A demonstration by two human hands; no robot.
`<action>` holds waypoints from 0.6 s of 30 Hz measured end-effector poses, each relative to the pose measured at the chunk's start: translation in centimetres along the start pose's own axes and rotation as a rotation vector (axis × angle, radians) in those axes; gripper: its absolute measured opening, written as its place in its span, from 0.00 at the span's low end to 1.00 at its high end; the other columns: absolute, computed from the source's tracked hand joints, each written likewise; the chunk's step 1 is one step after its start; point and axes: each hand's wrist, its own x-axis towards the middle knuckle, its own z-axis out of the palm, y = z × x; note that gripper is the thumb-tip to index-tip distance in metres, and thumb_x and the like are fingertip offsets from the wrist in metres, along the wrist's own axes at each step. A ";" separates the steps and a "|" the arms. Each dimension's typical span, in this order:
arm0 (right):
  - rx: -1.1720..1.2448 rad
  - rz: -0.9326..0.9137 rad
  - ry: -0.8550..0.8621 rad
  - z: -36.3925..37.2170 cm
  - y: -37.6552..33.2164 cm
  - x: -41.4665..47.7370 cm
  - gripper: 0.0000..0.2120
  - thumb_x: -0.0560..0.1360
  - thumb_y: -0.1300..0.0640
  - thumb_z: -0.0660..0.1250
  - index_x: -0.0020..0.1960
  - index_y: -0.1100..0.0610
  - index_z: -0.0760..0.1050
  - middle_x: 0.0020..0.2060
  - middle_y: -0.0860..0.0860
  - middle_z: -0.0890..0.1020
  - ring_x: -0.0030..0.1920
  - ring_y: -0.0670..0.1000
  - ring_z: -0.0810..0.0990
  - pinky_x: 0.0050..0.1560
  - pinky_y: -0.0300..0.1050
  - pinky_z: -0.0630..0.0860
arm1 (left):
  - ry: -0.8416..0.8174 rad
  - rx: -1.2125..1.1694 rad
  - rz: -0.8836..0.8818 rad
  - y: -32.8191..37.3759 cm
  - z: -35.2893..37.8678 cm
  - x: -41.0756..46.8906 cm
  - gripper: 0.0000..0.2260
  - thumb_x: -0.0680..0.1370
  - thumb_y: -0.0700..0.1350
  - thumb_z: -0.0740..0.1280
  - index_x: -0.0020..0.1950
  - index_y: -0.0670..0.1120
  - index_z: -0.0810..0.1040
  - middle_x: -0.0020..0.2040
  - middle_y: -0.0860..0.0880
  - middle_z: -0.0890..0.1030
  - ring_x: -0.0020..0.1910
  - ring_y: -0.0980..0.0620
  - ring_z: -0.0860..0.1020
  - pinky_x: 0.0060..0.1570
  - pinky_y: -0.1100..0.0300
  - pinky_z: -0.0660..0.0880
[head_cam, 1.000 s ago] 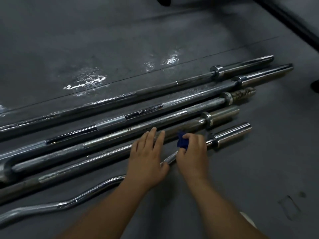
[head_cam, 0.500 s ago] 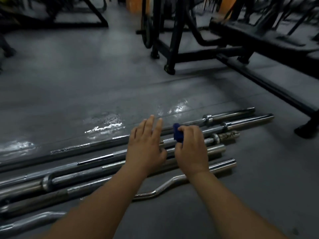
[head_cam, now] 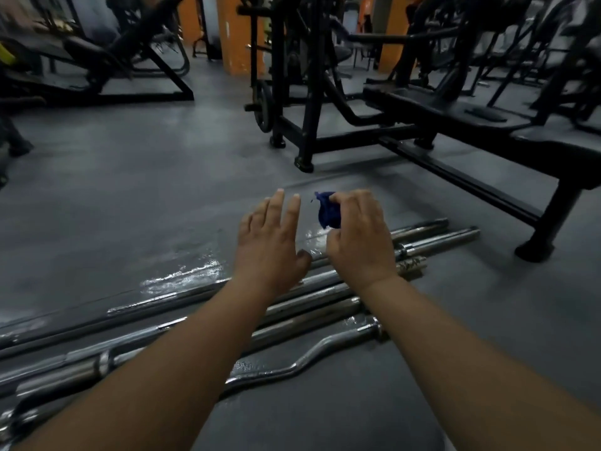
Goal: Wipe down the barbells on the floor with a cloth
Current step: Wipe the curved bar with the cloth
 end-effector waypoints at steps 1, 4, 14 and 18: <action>-0.005 0.015 -0.010 0.6 0.7 -0.5 0.22 0.67 0.64 0.66 0.61 0.60 0.72 0.56 0.57 0.73 0.54 0.57 0.72 0.51 0.50 0.73 | -0.005 -0.009 0.009 0.1 0.7 0.4 0.44 0.74 0.60 0.66 0.81 0.52 0.42 0.82 0.47 0.45 0.79 0.44 0.49 0.75 0.46 0.50; -0.024 0.035 -0.056 3.1 3.0 -1.5 0.22 0.67 0.64 0.67 0.61 0.62 0.73 0.55 0.59 0.74 0.52 0.59 0.73 0.52 0.54 0.74 | -0.021 -0.025 0.025 0.1 3.7 1.7 0.43 0.74 0.60 0.64 0.81 0.51 0.42 0.82 0.46 0.46 0.79 0.44 0.50 0.75 0.46 0.51; 0.025 0.144 -0.203 13.0 11.4 -3.1 0.22 0.67 0.65 0.65 0.61 0.62 0.73 0.54 0.58 0.74 0.54 0.58 0.73 0.56 0.51 0.73 | -0.270 -0.025 -0.049 0.0 17.0 3.6 0.42 0.76 0.60 0.62 0.81 0.51 0.39 0.82 0.47 0.44 0.80 0.45 0.48 0.76 0.46 0.48; 0.022 0.180 -0.276 15.3 13.8 -3.7 0.22 0.67 0.66 0.67 0.62 0.62 0.73 0.54 0.57 0.74 0.52 0.56 0.73 0.52 0.52 0.76 | -0.291 -0.028 -0.075 0.2 19.7 4.5 0.42 0.75 0.60 0.62 0.81 0.51 0.40 0.82 0.47 0.46 0.79 0.44 0.49 0.76 0.46 0.49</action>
